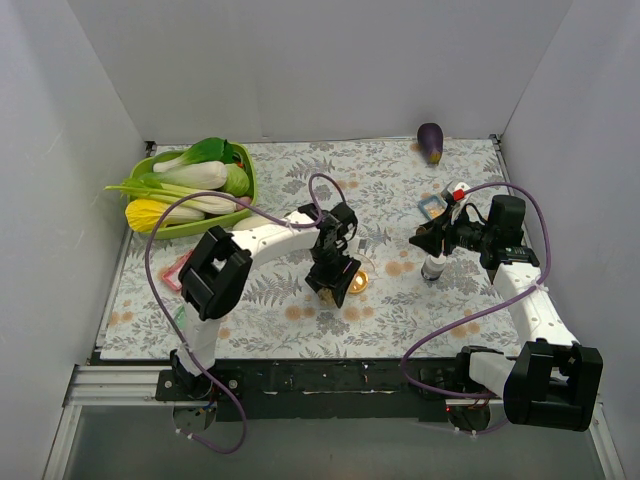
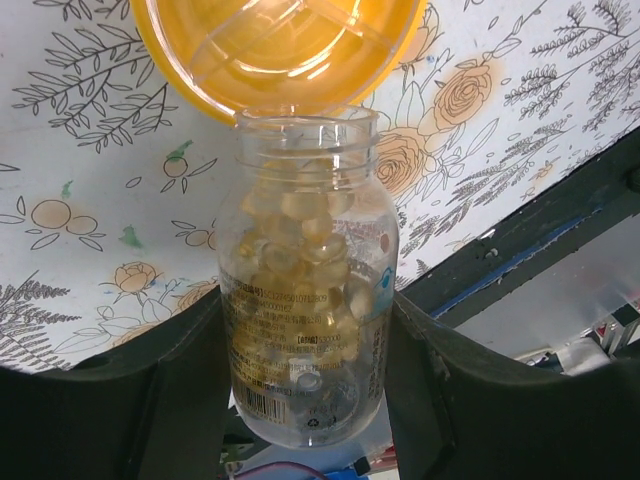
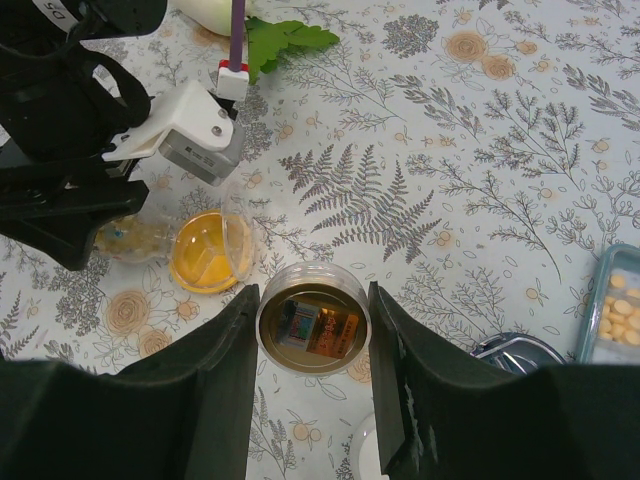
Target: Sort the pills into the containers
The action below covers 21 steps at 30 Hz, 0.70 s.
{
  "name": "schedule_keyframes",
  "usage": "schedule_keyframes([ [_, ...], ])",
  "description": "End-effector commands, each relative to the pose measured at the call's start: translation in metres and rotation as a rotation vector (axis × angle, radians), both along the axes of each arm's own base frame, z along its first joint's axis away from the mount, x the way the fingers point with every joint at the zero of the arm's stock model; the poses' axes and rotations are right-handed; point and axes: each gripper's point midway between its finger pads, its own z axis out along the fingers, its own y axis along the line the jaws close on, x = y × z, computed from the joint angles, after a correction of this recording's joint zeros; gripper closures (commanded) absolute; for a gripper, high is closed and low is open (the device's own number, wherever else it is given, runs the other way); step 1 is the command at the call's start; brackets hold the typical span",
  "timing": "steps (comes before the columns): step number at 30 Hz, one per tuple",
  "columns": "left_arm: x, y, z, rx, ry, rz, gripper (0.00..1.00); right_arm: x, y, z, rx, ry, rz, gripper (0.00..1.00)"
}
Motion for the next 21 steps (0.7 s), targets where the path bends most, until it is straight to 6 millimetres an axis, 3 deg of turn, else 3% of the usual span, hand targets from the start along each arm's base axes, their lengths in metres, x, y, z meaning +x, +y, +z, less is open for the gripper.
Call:
schedule_keyframes([
  [1, 0.011, -0.008, 0.024, -0.11, -0.119, -0.017, 1.0, 0.0, 0.0, -0.002, -0.001, -0.017, 0.01, 0.99],
  [13, 0.012, -0.006, 0.014, -0.137, -0.158, -0.041, 1.0, 0.001, -0.001, -0.003, -0.004, -0.017, 0.008, 0.99],
  [21, 0.014, -0.006, 0.026, -0.211, -0.241, -0.078, 1.0, 0.0, 0.0, -0.003, -0.004, -0.015, 0.008, 0.99],
])
